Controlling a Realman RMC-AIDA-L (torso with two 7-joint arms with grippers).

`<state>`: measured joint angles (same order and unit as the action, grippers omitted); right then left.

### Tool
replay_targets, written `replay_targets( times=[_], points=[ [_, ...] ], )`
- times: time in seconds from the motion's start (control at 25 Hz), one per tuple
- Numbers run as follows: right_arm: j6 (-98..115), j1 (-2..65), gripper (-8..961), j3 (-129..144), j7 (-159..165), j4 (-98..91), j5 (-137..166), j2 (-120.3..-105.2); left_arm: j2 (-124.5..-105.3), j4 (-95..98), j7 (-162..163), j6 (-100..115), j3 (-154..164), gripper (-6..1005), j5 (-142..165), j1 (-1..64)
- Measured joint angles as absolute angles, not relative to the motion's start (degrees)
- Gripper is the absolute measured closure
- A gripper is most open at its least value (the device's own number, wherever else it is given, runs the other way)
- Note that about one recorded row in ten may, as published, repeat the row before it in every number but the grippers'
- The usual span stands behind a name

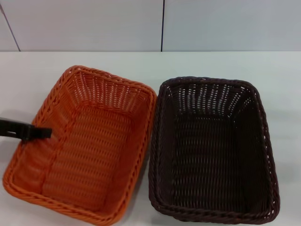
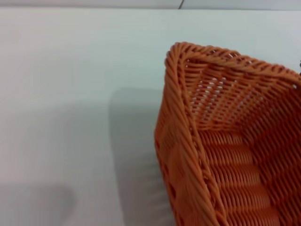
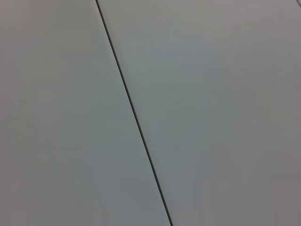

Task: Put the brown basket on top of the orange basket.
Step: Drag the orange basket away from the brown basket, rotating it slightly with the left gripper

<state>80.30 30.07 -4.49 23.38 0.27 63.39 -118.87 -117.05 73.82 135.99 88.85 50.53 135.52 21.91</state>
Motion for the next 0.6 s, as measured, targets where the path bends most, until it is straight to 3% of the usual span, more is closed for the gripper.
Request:
replay_targets(
  times=[0.04, 0.32, 0.6],
  points=[
    [80.03, 30.13, 412, -4.48, 23.38, 0.26, 63.37, -118.85, -115.88, 74.67, 135.71, 89.57, 50.05, 780, 135.87, 22.95],
    [79.51, 30.17, 412, -4.55, 23.38, 0.25, 63.36, -118.82, -114.97, 76.22, 134.97, 89.45, 46.67, 795, 136.02, 24.83],
    [79.51, 30.22, 413, -4.66, 23.38, -0.01, 63.36, -118.82, -110.82, 76.32, 133.41, 90.96, 46.36, 812, 136.16, 27.82]
  ],
)
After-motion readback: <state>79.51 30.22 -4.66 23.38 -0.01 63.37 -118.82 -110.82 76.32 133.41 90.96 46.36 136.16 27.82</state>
